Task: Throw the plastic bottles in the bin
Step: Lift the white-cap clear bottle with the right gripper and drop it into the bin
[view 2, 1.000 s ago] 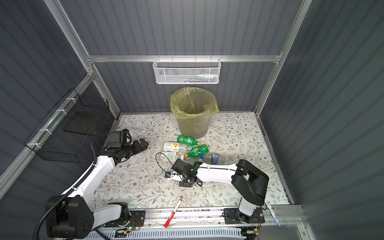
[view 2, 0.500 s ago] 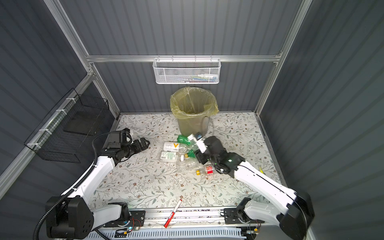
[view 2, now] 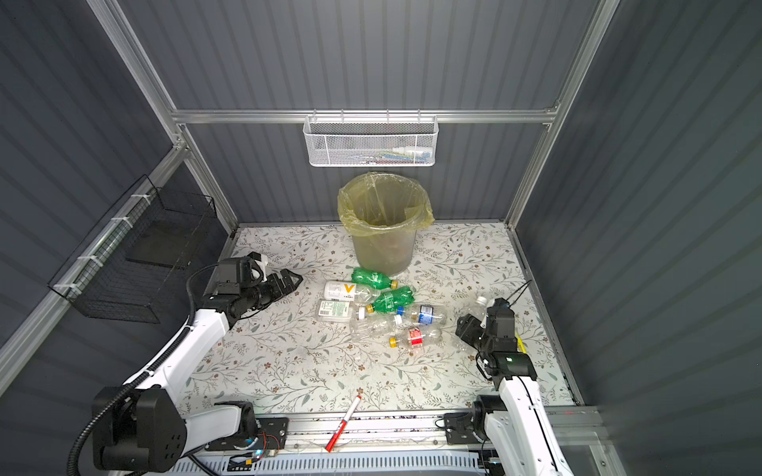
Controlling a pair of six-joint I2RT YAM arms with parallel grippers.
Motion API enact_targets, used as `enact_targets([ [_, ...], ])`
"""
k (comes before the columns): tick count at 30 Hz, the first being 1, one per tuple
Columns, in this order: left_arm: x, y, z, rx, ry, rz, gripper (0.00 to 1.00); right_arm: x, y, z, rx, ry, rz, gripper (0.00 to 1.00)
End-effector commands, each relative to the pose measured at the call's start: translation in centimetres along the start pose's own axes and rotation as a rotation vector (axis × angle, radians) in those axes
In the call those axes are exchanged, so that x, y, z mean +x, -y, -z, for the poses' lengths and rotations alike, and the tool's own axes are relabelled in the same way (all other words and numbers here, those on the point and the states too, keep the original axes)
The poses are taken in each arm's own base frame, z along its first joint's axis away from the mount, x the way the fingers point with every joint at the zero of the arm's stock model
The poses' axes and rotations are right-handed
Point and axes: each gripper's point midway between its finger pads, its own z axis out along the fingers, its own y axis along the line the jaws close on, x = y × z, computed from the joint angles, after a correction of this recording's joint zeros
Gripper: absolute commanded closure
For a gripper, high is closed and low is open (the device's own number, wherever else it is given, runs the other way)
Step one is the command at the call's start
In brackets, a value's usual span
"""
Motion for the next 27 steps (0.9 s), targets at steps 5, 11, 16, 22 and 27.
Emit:
enact_targets([
  [5, 1.5, -0.1, -0.2, 0.050, -0.018, 0.063, 0.01, -11.6, -12.2, 4.6, -0.266, 0.157, 0.114, 0.36],
  [11, 1.8, 0.4, 0.4, 0.023, -0.023, 0.012, 0.01, -21.8, -30.9, 11.7, -0.530, 0.250, 0.316, 0.21],
  [16, 2.0, 2.3, 1.8, -0.046, -0.023, -0.150, 0.00, -25.7, -33.1, 10.1, -0.479, 0.240, 0.302, 0.01],
  [22, 3.8, 4.0, 1.5, -0.019, -0.089, -0.274, 0.00, -25.4, -26.7, 7.8, -0.440, 0.253, 0.158, 0.01],
  [27, 5.1, 6.9, 0.6, 0.002, -0.131, -0.449, 0.00, -22.6, -21.0, 7.5, -0.369, 0.258, 0.106, 0.01],
])
